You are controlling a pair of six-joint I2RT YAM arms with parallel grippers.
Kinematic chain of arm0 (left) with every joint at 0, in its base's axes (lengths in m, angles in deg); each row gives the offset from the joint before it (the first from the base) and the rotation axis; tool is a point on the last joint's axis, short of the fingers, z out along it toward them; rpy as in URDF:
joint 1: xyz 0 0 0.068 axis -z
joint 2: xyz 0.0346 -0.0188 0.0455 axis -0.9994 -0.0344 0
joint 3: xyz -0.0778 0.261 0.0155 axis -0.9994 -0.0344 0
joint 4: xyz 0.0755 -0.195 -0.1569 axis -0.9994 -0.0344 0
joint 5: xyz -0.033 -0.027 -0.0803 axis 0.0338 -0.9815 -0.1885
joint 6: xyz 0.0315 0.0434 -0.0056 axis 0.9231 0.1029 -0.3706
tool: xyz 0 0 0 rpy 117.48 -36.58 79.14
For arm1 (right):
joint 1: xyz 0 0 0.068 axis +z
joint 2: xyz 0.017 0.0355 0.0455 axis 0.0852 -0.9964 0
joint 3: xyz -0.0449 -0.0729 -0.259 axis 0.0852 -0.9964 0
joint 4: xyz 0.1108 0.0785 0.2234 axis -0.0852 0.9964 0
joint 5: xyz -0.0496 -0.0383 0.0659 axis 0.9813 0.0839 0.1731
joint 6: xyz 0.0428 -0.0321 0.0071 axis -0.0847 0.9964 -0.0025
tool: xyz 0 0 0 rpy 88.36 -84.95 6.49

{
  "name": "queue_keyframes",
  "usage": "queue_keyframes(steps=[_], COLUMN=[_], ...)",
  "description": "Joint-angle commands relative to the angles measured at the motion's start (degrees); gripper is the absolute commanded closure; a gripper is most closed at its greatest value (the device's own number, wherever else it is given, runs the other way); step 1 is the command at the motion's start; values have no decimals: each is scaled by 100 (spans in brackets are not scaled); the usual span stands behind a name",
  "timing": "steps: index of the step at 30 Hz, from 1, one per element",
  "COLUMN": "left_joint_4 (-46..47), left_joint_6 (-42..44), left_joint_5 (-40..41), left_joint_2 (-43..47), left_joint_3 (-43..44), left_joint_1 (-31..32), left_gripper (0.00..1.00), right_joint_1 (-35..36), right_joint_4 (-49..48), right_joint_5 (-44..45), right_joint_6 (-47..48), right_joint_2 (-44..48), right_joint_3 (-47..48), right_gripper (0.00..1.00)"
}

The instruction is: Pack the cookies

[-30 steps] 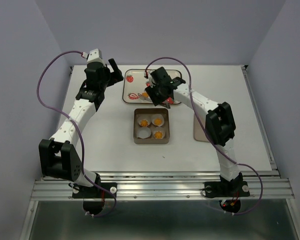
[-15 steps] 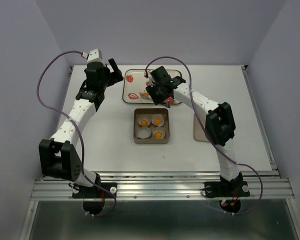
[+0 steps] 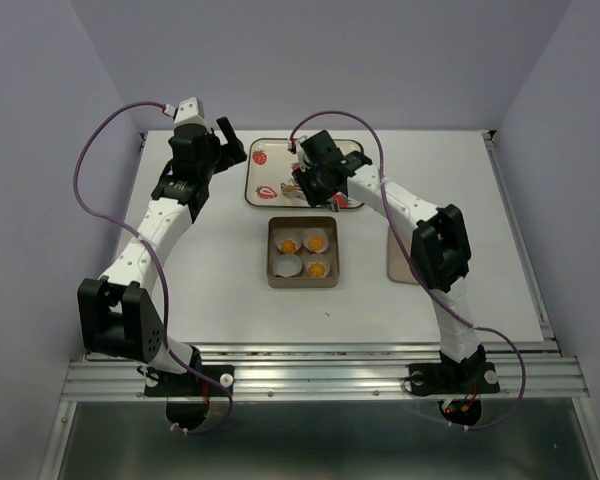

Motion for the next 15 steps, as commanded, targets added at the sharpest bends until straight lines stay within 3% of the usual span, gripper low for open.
queue_keyframes(steps=[1, 15], left_joint_4=[164, 173], left_joint_6=[5, -47], left_joint_5=[99, 116], left_joint_2=[201, 253], left_joint_3=[-35, -70], left_joint_1=[-30, -30], left_gripper=[1, 1], right_joint_1=[-30, -30], right_joint_4=[-326, -625], right_joint_5=[72, 107], right_joint_6=[-4, 14], right_joint_2=[170, 618], right_joint_3=[303, 5], right_gripper=[61, 63])
